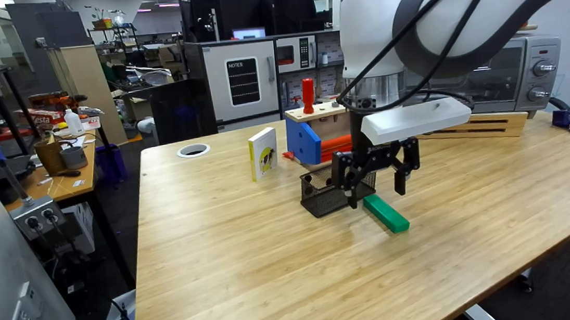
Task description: Place the green block in the black box
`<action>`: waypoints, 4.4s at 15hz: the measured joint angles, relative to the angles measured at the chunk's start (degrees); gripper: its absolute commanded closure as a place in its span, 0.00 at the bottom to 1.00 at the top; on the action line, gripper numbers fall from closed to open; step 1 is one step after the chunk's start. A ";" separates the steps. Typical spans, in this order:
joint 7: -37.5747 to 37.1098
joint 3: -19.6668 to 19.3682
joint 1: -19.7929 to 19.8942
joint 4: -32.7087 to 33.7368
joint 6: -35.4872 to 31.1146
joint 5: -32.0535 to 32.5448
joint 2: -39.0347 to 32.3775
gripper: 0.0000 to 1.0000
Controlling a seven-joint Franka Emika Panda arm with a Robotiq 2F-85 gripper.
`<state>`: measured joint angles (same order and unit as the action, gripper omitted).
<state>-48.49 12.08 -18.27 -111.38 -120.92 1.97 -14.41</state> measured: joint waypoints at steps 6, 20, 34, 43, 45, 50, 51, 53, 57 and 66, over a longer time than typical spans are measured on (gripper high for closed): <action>1.25 -0.59 0.20 -1.61 -1.42 -1.00 0.16 0.00; 1.25 -0.68 0.20 -3.28 -1.35 -1.32 0.54 0.00; 1.25 -0.68 0.17 -3.28 -1.04 -2.62 0.34 0.03; 0.76 -1.00 0.19 -2.85 -0.26 -4.53 0.24 0.64; 0.75 -1.00 0.19 -2.67 -0.26 -4.88 0.25 0.82; 0.63 -1.03 0.20 -2.56 -0.15 -5.05 0.25 0.81; 0.51 -1.04 0.20 -2.56 -0.09 -5.05 0.26 0.81; 0.05 -1.12 0.20 -2.55 0.22 -5.02 0.30 0.90; -1.19 -1.32 0.20 -2.56 1.90 -4.75 0.79 0.92; -7.78 -0.61 -0.30 -2.61 9.09 -2.94 5.48 0.92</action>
<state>-56.27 11.47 -18.58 -113.99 -111.84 -0.97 -8.93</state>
